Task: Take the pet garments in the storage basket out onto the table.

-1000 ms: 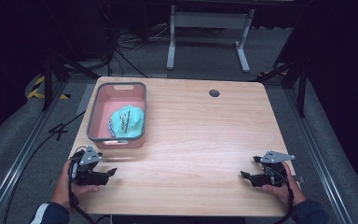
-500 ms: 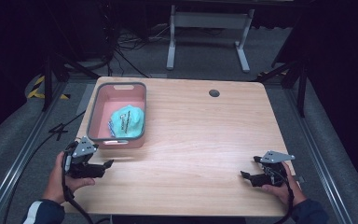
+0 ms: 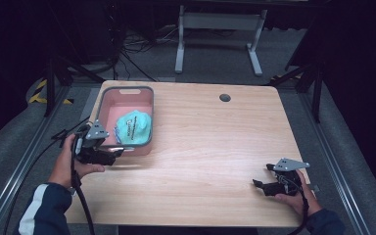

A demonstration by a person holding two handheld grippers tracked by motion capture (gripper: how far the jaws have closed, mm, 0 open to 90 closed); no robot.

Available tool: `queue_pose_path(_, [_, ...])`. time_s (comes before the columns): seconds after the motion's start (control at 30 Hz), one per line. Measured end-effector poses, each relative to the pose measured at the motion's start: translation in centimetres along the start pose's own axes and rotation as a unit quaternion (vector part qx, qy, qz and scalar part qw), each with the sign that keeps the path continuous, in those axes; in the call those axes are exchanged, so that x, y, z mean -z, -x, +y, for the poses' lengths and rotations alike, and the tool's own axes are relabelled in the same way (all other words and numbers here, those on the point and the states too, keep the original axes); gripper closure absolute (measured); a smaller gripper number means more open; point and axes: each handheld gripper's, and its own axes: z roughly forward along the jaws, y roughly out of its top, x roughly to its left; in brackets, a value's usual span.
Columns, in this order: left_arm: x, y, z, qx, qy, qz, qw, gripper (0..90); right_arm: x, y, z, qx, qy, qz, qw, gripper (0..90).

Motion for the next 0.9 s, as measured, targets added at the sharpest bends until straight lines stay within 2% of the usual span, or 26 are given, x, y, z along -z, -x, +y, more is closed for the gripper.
queue_pose_path(0.33, [-1.8,-1.7,2.9,-0.007,-0.016,-0.001,0.9998,19.1,0.0,0.0,0.0,0.001,0.0,0.0,1.0,14.9])
queue_pose_path(0.37, [-2.2,-2.2,3.4,-0.004,-0.02,-0.01,0.9997,19.0,0.0,0.0,0.0,0.001,0.0,0.0,1.0,14.9])
queue_pose_path(0.4, [-2.2,-2.2,3.4,-0.004,-0.02,-0.01,0.9997,19.1,0.0,0.0,0.0,0.001,0.0,0.0,1.0,14.9])
queue_pose_path(0.47, [-2.9,-2.6,4.0,-0.009,-0.03,-0.007,0.9995,19.0,0.0,0.0,0.0,0.0,0.0,0.0,1.0,14.9])
queue_pose_path(0.6, [-4.5,-3.3,4.9,-0.013,-0.053,-0.02,0.9983,18.7,0.0,0.0,0.0,0.001,0.0,0.0,1.0,14.9])
queue_pose_path(0.67, [-5.4,-3.6,5.2,-0.016,-0.058,-0.017,0.9981,18.7,0.0,0.0,0.0,0.0,0.0,0.0,1.0,14.9])
queue_pose_path(0.77, [-6.6,-4.1,5.6,-0.022,-0.087,-0.026,0.9956,19.0,0.0,0.0,0.0,0.0,0.0,0.0,1.0,14.9])
queue_pose_path(0.9, [-7.8,-4.9,6.3,-0.031,-0.107,-0.024,0.9934,19.3,0.0,0.0,0.0,0.001,0.0,0.0,1.0,14.9])
